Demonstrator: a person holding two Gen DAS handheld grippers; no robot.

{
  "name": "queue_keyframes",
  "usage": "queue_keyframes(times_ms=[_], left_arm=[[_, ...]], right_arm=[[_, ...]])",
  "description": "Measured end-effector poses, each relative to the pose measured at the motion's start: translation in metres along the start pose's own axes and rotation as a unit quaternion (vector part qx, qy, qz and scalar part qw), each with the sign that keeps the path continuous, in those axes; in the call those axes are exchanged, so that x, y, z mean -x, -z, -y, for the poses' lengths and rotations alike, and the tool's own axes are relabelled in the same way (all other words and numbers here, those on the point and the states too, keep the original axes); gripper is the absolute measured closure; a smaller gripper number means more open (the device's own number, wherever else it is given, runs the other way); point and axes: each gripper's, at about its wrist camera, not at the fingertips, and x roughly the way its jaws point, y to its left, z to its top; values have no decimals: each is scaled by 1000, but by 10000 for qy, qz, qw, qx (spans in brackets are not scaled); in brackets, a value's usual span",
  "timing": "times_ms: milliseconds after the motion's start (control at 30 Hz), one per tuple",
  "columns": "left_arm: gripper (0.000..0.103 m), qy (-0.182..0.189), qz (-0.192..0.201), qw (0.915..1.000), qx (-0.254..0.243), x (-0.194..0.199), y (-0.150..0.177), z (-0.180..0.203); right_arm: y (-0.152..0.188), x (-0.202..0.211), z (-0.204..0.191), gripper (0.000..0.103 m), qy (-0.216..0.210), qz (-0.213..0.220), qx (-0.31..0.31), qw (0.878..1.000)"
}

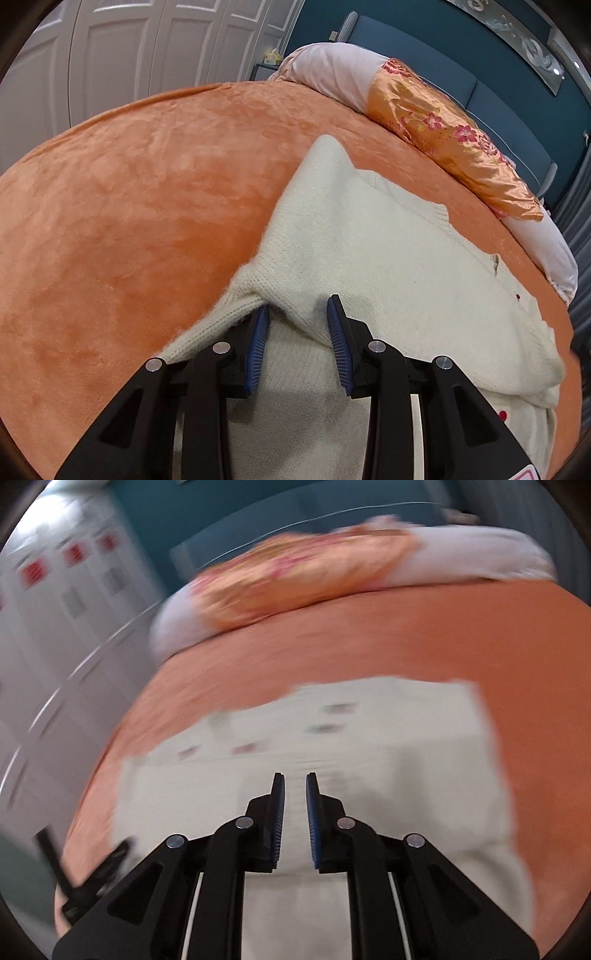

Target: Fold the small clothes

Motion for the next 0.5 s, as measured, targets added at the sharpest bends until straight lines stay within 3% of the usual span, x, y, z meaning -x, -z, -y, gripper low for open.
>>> queue_keyframes(times_ms=[100,233,300,400,433,500], left_arm=[[68,-19,20,10000,-41,1,2,1],[67,-20,45,10000,-62,0,3,2],[66,-6,62,10000,-76,0,4,1],[64,27,87,9999,-96,-1,5,1],[63,35,93,9999,-102,-1,5,2],[62,42,102,9999,-130,-1,6,3]], right_arm=[[5,-35,-75,91,-658,-556,802,9931],[18,-84,-122,91,-736,-1036,1285,9835],[23,-107,-117,91,-495,-1262,1284,9824],[30,-104,-75,96,-65,-1110,1292,9854],[29,-100,-62,103,-112,-1055,1243,9866],[26,-83,-21,103,-365,-979,873,9907]])
